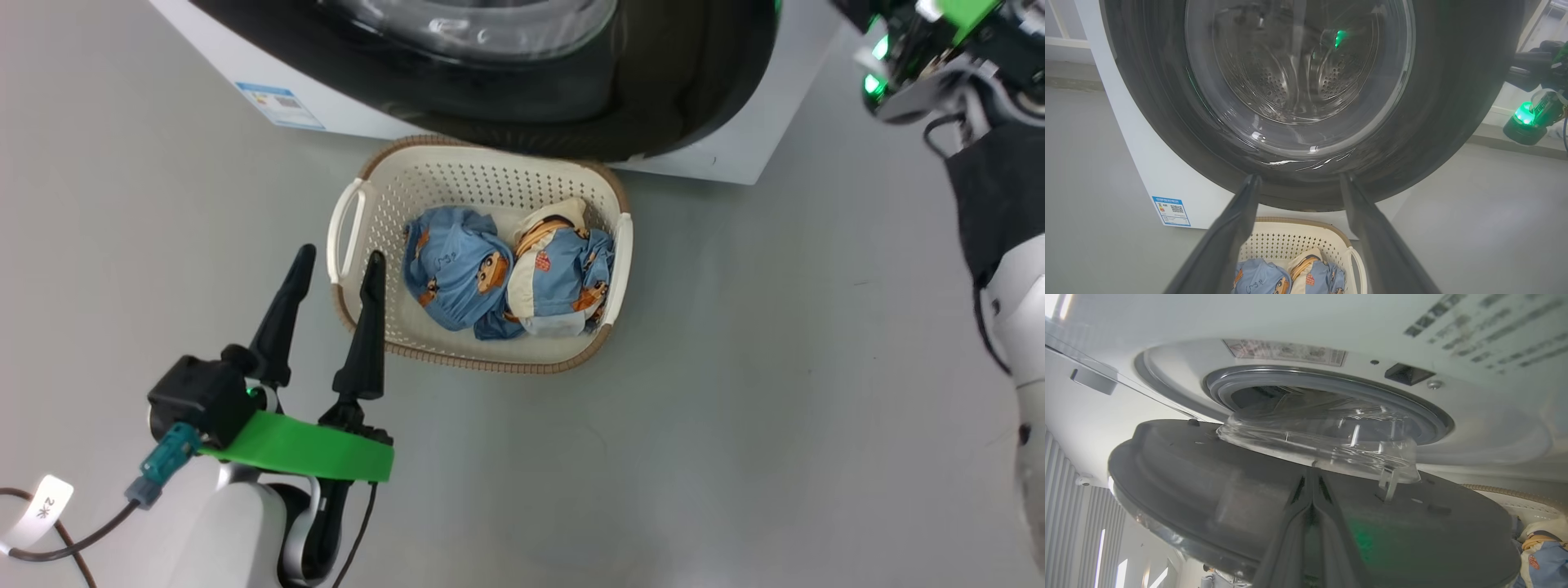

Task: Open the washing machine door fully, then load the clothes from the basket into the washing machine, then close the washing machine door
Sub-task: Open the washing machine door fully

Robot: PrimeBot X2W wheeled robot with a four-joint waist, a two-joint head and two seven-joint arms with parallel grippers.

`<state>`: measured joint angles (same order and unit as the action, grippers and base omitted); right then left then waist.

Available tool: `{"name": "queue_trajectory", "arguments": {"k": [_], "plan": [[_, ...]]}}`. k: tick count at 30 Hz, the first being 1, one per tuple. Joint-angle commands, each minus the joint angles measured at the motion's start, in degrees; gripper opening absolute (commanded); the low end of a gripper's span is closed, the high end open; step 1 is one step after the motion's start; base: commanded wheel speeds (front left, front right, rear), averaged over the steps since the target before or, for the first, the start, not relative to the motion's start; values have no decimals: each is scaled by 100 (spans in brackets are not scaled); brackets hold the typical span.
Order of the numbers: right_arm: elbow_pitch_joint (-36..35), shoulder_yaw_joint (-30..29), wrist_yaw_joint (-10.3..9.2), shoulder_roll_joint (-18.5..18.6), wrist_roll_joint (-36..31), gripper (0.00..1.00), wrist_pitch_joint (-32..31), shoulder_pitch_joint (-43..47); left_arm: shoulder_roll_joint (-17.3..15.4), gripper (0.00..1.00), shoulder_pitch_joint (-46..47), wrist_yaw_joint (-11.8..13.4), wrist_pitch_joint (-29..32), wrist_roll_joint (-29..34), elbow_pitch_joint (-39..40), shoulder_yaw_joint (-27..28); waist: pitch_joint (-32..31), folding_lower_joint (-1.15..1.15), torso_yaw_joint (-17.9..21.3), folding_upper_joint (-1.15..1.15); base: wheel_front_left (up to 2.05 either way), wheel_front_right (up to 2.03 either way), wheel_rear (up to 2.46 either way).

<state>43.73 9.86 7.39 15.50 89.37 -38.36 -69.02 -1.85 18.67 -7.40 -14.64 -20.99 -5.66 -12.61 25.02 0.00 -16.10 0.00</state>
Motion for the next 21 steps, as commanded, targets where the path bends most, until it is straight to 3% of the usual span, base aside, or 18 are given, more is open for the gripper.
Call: {"name": "queue_trajectory", "arguments": {"k": [1, 21], "plan": [[-233, 132, 10, -278, 9, 0, -119, 199, -152, 100, -88, -9, -36, 49, 88, 201, -108, 0, 74, 0, 0, 0, 0], [-1454, 602, 10, -743, 100, 0, -501, 1538, -266, 100, -427, -9, -36, 137, 2, 284, -667, 0, 298, 0, 0, 0, 0]]}}
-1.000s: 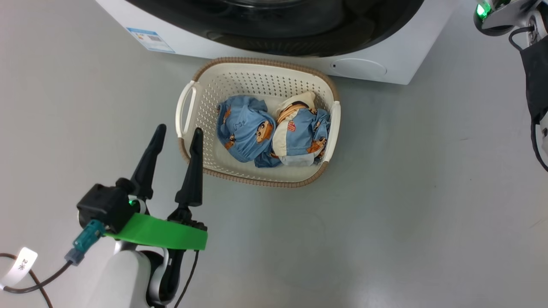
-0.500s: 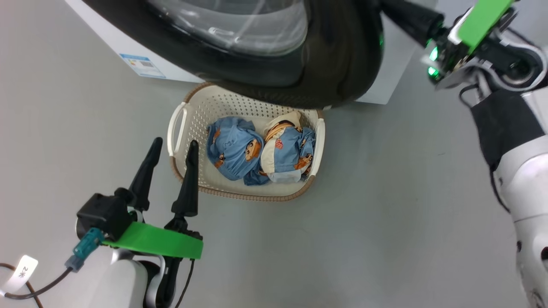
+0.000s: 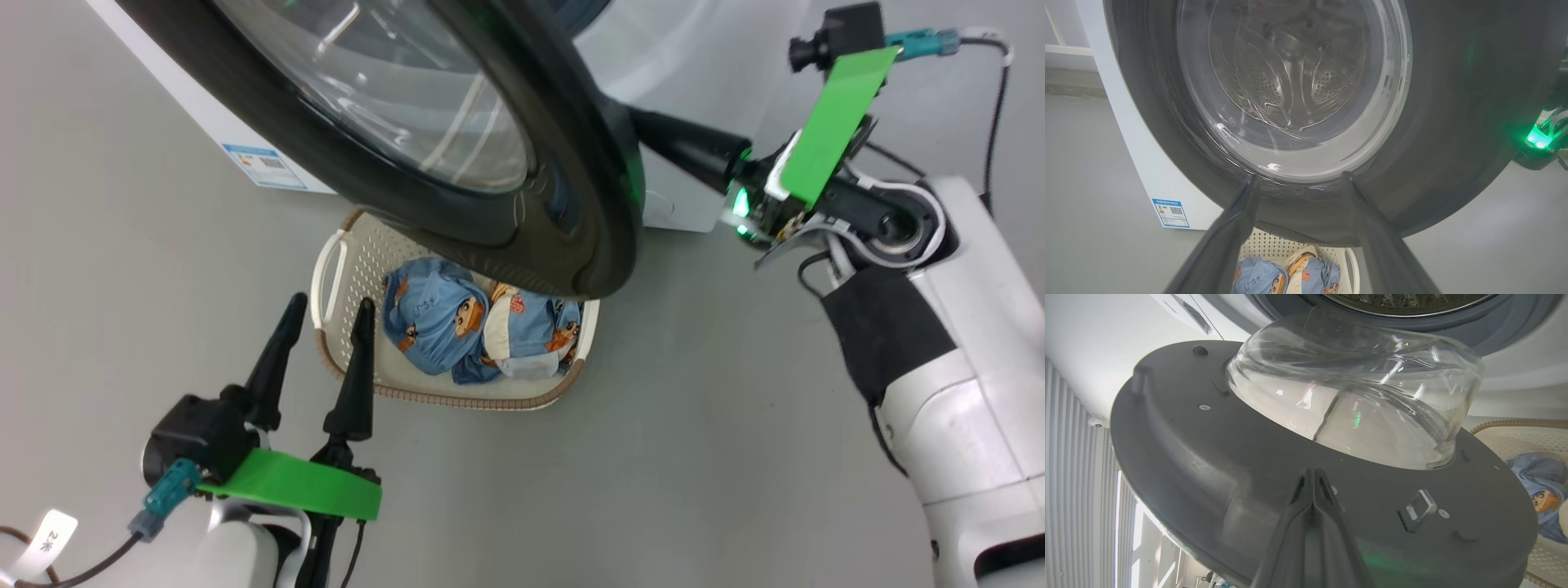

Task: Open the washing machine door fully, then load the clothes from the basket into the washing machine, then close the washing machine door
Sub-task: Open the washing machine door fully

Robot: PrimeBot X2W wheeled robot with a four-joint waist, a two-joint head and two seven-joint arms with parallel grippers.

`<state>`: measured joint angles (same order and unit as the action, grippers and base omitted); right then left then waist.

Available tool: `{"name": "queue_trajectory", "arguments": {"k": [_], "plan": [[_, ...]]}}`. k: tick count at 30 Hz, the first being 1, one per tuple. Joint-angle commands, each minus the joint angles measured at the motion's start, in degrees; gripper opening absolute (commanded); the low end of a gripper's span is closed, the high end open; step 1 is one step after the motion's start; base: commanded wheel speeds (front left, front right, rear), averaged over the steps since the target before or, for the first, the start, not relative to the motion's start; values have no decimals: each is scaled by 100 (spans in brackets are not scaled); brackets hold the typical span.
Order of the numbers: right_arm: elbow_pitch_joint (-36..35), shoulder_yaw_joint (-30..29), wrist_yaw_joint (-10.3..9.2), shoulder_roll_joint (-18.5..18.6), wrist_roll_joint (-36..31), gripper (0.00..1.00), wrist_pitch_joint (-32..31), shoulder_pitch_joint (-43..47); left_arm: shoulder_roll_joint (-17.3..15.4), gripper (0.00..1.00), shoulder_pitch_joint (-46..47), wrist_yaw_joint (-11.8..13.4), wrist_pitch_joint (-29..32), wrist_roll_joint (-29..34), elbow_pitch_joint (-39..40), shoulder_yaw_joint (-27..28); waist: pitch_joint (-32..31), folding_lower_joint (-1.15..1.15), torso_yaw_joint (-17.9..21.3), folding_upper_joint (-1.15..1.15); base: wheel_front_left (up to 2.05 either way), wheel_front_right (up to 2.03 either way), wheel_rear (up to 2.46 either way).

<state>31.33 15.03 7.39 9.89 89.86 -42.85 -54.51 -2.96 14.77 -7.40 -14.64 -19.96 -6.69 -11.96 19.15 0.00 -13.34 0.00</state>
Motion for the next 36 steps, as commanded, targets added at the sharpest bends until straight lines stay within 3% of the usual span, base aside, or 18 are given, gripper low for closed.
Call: {"name": "queue_trajectory", "arguments": {"k": [1, 17, 36], "plan": [[-282, 86, 10, -210, 68, 0, -42, 166, -164, 100, -66, -9, -36, 39, 104, 229, -117, 0, 27, 0, 0, 0, 0], [-810, 358, 10, -476, 103, 0, -77, 1094, -171, 100, -383, -9, -36, 98, 114, 307, -474, 0, -57, 0, 0, 0, 0], [-1143, 1010, 10, -695, 285, 0, 129, 1542, -110, 100, -588, -9, -36, 136, 117, 416, -745, 0, -224, 0, 0, 0, 0]]}}
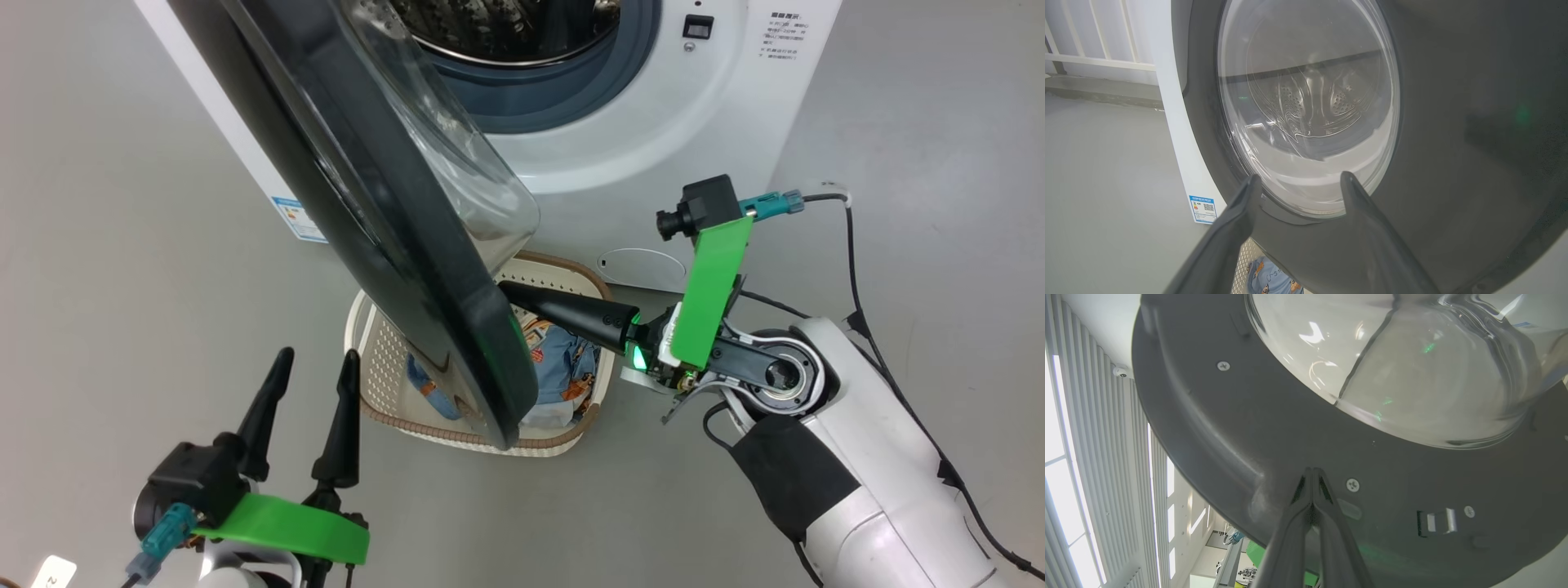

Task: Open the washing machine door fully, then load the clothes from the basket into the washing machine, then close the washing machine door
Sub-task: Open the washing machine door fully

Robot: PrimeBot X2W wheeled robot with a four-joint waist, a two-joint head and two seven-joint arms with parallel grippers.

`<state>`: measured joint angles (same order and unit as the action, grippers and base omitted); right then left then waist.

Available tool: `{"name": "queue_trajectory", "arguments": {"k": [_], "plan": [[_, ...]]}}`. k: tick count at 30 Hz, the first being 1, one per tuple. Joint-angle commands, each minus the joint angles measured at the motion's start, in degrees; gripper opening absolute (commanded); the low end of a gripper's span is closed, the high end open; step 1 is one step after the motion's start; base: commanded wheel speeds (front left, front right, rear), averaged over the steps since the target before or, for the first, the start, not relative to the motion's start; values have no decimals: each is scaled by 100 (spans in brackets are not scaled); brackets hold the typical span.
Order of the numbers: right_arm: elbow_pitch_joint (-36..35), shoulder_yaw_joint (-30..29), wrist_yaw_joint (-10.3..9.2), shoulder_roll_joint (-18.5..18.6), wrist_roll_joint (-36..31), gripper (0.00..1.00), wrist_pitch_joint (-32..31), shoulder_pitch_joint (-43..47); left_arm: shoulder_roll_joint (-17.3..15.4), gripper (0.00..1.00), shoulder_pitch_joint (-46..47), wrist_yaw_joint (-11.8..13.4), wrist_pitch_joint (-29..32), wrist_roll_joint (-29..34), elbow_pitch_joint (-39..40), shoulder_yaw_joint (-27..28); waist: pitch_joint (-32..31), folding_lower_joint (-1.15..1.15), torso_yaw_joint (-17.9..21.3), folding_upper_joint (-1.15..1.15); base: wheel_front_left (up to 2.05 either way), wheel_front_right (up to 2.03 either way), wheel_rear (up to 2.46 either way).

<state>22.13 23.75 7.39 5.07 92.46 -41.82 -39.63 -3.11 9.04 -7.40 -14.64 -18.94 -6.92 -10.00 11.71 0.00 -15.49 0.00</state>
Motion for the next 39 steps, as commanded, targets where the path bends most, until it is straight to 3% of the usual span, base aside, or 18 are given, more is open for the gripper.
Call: {"name": "queue_trajectory", "arguments": {"k": [1, 11, 18, 20, 22, 23, 24, 39], "plan": [[-238, 179, 10, -214, 32, 0, 44, 59, -93, 100, -18, -9, -36, 34, 142, 223, -2, 0, -16, 0, 0, 0, 0], [-342, 600, 10, -218, 231, 0, 243, 32, -102, 100, -28, -9, -36, 32, 136, 238, -26, 0, -33, 0, 0, 0, 0], [-251, 534, 10, -213, 17, 0, 543, 76, -103, 100, -114, -9, -36, 34, 131, 316, -111, 0, 55, 0, 0, 0, 0], [-220, 522, 10, -157, -170, 26, 698, 111, -110, 100, -144, -9, -36, 31, 121, 331, -139, 0, 88, 0, 0, 0, 0], [-194, 502, 10, -120, -264, 44, 826, 180, -129, 100, -173, -9, -36, 11, 114, 339, -172, 0, 140, 0, 0, 0, 0], [-183, 495, 10, -88, -319, 60, 894, 210, -142, 100, -185, -9, -36, 0, 109, 352, -185, 0, 167, 0, 0, 0, 0], [-166, 496, 10, -52, -383, 100, 968, 241, -153, 100, -197, -9, -36, -13, 103, 371, -200, 0, 200, 0, 0, 0, 0], [-159, 807, 10, 722, -938, 100, 1892, 922, -276, 100, -479, -9, -36, -6, 47, 672, -501, 0, 685, 0, 0, 0, 0]]}}
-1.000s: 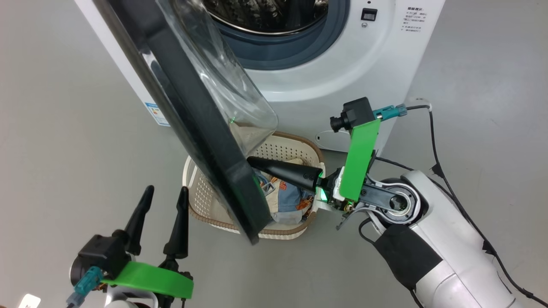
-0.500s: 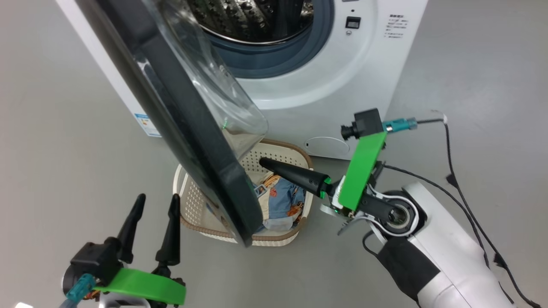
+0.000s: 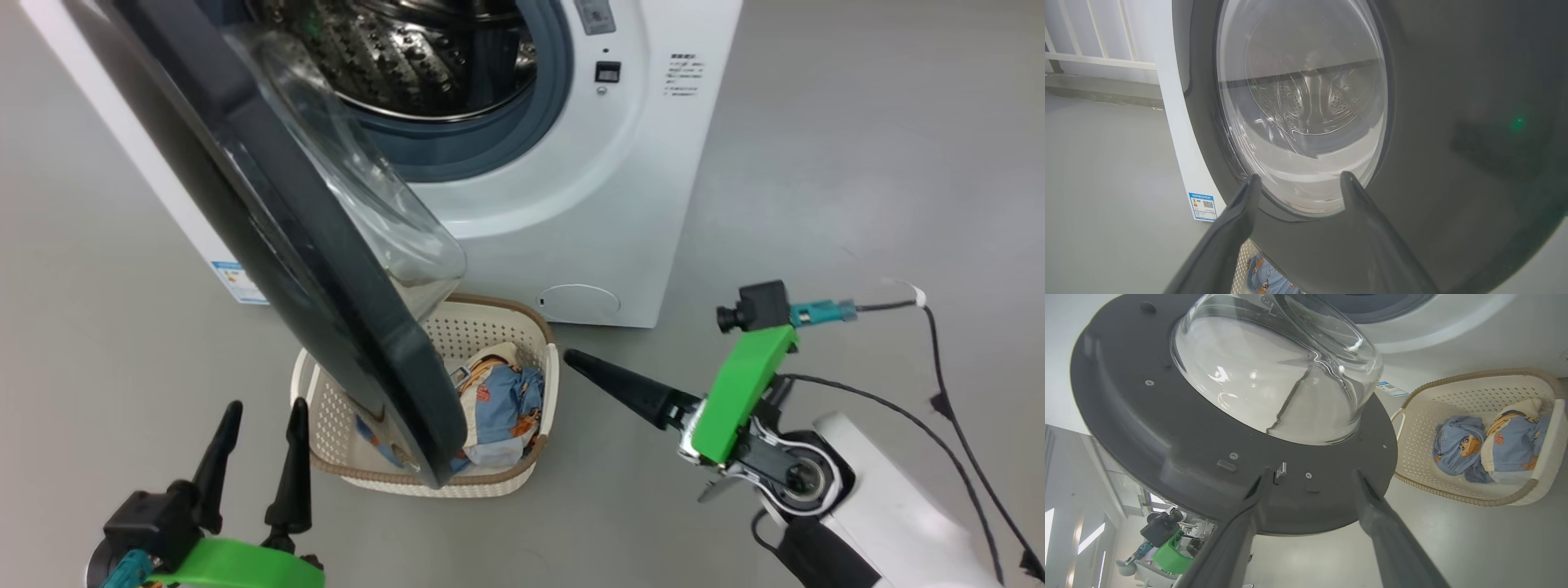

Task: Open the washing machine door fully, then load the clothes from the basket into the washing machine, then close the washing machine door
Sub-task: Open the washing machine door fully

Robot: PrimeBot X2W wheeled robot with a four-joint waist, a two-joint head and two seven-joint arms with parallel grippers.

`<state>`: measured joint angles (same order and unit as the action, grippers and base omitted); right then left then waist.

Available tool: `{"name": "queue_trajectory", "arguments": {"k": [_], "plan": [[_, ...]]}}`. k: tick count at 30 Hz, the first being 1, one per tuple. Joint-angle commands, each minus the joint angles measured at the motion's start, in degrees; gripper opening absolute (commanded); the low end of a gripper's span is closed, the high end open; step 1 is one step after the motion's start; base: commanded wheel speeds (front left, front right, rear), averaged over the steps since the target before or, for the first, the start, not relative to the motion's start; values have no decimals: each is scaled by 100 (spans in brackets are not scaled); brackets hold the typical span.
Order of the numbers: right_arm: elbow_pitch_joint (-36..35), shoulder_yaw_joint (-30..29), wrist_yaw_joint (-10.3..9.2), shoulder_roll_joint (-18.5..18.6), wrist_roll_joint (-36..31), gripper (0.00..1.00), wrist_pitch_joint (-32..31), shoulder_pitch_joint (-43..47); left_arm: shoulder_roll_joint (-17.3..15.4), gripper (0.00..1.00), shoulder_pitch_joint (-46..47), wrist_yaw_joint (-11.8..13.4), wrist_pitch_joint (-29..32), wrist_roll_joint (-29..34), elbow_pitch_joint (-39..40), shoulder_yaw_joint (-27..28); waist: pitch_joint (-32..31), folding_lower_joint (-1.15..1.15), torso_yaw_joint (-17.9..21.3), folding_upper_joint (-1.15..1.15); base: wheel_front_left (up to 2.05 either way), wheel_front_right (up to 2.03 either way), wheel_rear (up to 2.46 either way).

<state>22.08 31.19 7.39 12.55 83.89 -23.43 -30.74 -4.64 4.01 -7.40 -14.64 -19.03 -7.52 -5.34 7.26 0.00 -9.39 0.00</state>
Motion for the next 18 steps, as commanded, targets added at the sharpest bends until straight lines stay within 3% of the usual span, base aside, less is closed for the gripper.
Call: {"name": "queue_trajectory", "arguments": {"k": [1, 18], "plan": [[-144, 95, 10, 56, -131, 100, 125, 72, -124, 100, 16, -9, -36, 9, 109, 220, -60, 0, 100, 0, 0, 0, 0], [207, 486, 10, 1024, -425, 100, 1372, 873, -128, 100, -250, -9, -36, 70, 103, 474, -294, 0, 482, 0, 0, 0, 0]]}}
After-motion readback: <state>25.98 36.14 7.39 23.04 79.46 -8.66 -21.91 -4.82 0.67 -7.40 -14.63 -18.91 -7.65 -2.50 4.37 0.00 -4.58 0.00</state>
